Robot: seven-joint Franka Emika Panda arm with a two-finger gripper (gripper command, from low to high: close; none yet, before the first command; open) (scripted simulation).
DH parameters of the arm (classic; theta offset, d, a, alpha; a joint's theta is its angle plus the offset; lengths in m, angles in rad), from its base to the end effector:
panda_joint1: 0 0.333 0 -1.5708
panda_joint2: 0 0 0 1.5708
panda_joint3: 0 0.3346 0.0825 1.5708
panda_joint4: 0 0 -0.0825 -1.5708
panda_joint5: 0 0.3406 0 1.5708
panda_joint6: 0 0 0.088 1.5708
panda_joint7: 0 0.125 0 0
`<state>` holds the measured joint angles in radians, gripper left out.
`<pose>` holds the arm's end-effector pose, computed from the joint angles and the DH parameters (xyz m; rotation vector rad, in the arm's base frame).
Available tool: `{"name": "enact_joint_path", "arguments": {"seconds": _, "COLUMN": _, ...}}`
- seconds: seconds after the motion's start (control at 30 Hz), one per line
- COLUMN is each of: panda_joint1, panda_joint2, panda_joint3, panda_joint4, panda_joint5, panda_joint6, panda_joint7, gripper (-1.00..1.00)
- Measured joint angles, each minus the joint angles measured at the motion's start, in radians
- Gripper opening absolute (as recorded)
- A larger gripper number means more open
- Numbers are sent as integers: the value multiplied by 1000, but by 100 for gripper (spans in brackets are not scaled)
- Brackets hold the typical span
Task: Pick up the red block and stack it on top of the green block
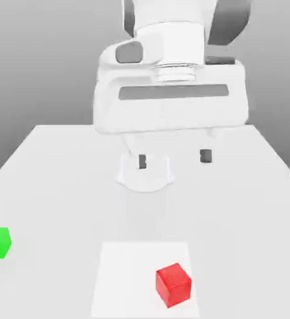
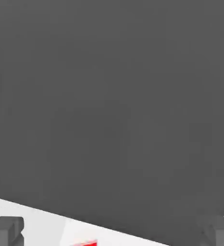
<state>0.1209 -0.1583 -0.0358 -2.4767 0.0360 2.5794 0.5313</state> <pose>0.4503 0.0379 0.4072 -2.9291 0.7082 -0.3634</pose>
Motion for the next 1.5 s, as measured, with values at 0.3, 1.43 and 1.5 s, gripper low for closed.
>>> {"name": "enact_joint_path", "arguments": {"seconds": 0.3, "panda_joint1": 25, "panda_joint2": 325, "panda_joint3": 11, "panda_joint4": -78, "panda_joint5": -23, "panda_joint6": 154, "panda_joint7": -97, "gripper": 0}}
{"name": "enact_joint_path", "arguments": {"seconds": 1.43, "panda_joint1": -415, "panda_joint2": 269, "panda_joint3": -378, "panda_joint4": -34, "panda_joint5": 49, "panda_joint6": 31, "panda_joint7": -232, "gripper": -100}}
{"name": "enact_joint_path", "arguments": {"seconds": 1.5, "panda_joint1": -465, "panda_joint2": 276, "panda_joint3": -412, "panda_joint4": -28, "panda_joint5": 66, "panda_joint6": 29, "panda_joint7": -252, "gripper": -100}}
